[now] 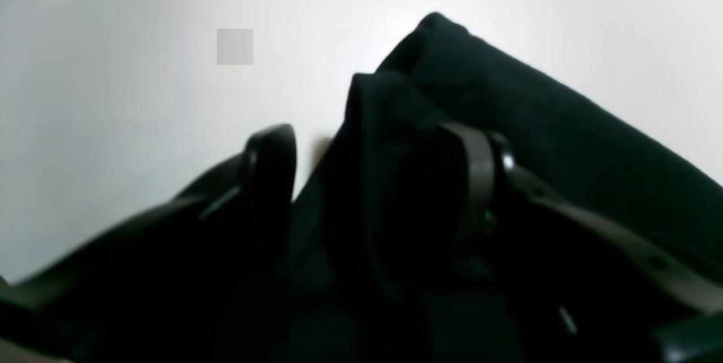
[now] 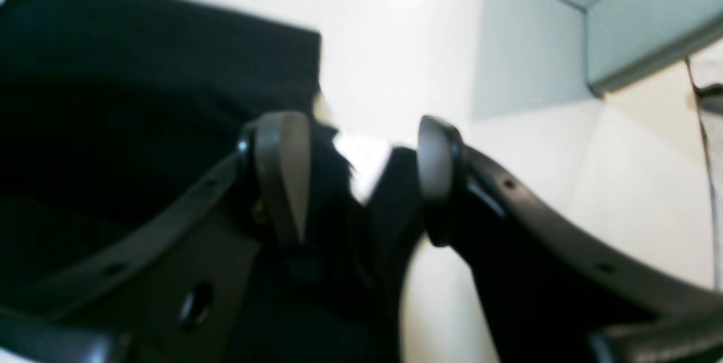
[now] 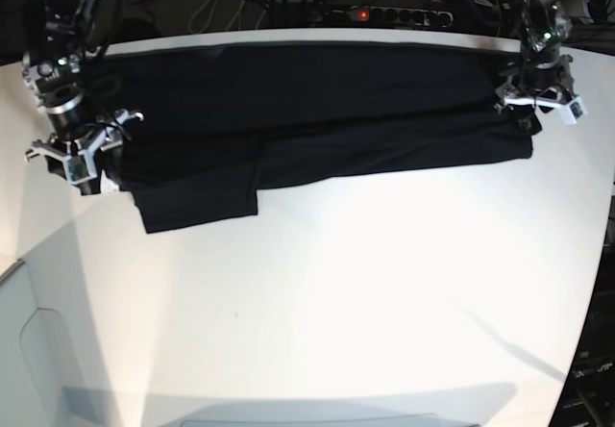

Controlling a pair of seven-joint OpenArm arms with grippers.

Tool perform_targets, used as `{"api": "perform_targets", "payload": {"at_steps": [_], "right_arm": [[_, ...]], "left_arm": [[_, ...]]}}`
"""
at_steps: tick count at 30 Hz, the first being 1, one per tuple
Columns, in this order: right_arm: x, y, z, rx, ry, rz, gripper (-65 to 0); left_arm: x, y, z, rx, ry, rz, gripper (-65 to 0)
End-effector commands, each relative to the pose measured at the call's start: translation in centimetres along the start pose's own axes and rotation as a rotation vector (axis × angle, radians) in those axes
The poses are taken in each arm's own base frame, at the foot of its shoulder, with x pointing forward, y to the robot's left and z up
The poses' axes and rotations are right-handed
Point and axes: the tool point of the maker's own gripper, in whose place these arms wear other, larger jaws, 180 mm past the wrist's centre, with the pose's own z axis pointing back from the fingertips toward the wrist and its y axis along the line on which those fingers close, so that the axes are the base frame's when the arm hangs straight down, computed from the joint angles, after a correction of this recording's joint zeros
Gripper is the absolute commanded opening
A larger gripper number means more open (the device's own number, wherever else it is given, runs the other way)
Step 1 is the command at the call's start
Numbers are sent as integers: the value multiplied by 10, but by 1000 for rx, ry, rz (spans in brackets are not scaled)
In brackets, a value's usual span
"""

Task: Fold the T-shirt properly
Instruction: 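Release and regrasp the folded shirt's side edges with both grippers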

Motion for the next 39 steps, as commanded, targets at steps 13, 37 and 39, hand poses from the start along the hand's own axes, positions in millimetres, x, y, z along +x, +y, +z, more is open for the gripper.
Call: {"api": "perform_targets", "payload": {"at_steps": [13,37,39], "right_arm": [[0,18,-31,81,82,7,-340],[16,40,29,88,-53,35,-650],[14,37,37,74,-77,22,-650]], "left_arm": [[40,-17,11,-41,-116,-29,-270],[41,-15,10,-37,-117,-33,-270],[41,-15,10,-37,-117,-34,-270]]}}
